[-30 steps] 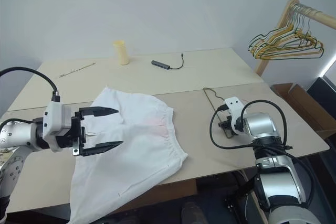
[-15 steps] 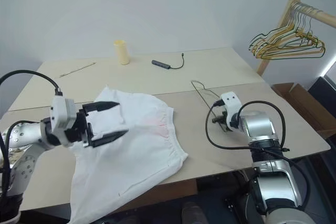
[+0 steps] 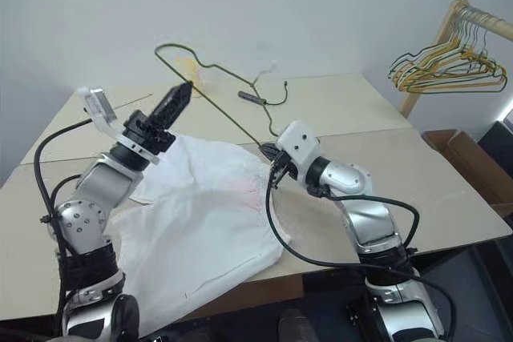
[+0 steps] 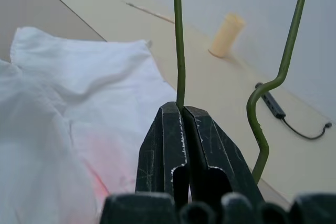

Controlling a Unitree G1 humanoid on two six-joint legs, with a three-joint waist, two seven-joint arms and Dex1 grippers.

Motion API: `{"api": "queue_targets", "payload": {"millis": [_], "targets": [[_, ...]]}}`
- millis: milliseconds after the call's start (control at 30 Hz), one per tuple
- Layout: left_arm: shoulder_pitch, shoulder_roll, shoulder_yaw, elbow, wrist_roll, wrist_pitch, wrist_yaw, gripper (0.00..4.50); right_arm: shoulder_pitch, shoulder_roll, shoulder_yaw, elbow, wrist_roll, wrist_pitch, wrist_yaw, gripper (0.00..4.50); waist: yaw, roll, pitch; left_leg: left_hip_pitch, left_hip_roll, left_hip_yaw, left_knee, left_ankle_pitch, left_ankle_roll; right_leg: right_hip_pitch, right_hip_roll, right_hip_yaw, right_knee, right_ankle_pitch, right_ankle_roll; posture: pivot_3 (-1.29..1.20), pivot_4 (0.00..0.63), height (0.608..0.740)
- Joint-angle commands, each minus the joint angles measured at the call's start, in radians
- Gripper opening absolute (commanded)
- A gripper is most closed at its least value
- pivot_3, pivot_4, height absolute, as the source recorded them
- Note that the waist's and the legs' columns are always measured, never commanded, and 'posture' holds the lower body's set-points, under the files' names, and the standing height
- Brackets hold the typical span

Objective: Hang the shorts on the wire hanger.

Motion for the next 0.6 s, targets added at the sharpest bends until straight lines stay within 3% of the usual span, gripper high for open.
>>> {"api": "queue_targets", "payload": {"millis": [33, 200, 267, 367, 600], "targets": [[-0.029, -0.004, 0.019, 0.001, -0.055, -0.022, 0.061, 4.50, -0.008, 0.010, 0.000, -0.041, -0.004, -0.052, -0.014, 0.03, 0.001, 0.000, 0.000, 0.000, 0.000, 0.000, 0.000, 0.000, 0.000, 0.000, 0.000, 0.000, 0.000, 0.000, 0.000, -0.08, 0.000, 0.740], [-0.024, -0.003, 0.007, -0.003, -0.065, -0.039, 0.073, 4.50, 0.003, 0.002, 0.028, -0.028, -0.031, -0.100, -0.004, 0.03, 0.001, 0.000, 0.000, -0.001, 0.000, 0.002, 0.000, 0.000, 0.000, 0.000, 0.000, 0.000, -0.001, 0.000, 0.000, -0.08, 0.000, 0.740], [-0.024, -0.001, 0.002, -0.002, -0.070, -0.043, 0.068, 4.11, 0.007, 0.005, 0.032, -0.024, -0.036, -0.105, -0.007, 0.00, 0.001, 0.000, 0.000, -0.001, 0.000, 0.005, 0.000, 0.000, 0.000, 0.000, 0.000, 0.000, -0.002, 0.000, 0.000, -0.08, 0.000, 0.740], [-0.022, 0.003, -0.009, -0.006, -0.068, -0.050, 0.049, 3.29, 0.011, 0.008, 0.034, -0.021, -0.039, -0.111, -0.006, 0.00, 0.001, 0.000, 0.000, -0.001, 0.000, 0.006, 0.000, 0.000, 0.000, 0.000, 0.001, 0.000, -0.001, 0.000, 0.000, -0.08, 0.000, 0.740], [-0.027, -0.006, -0.016, 0.013, -0.059, -0.074, 0.064, 0.89, 0.010, 0.013, 0.042, -0.016, -0.050, -0.105, -0.016, 0.00, 0.000, 0.000, 0.000, -0.001, 0.000, 0.006, 0.000, 0.000, 0.000, 0.000, 0.001, 0.000, -0.002, 0.000, 0.000, -0.08, 0.000, 0.740]]}}
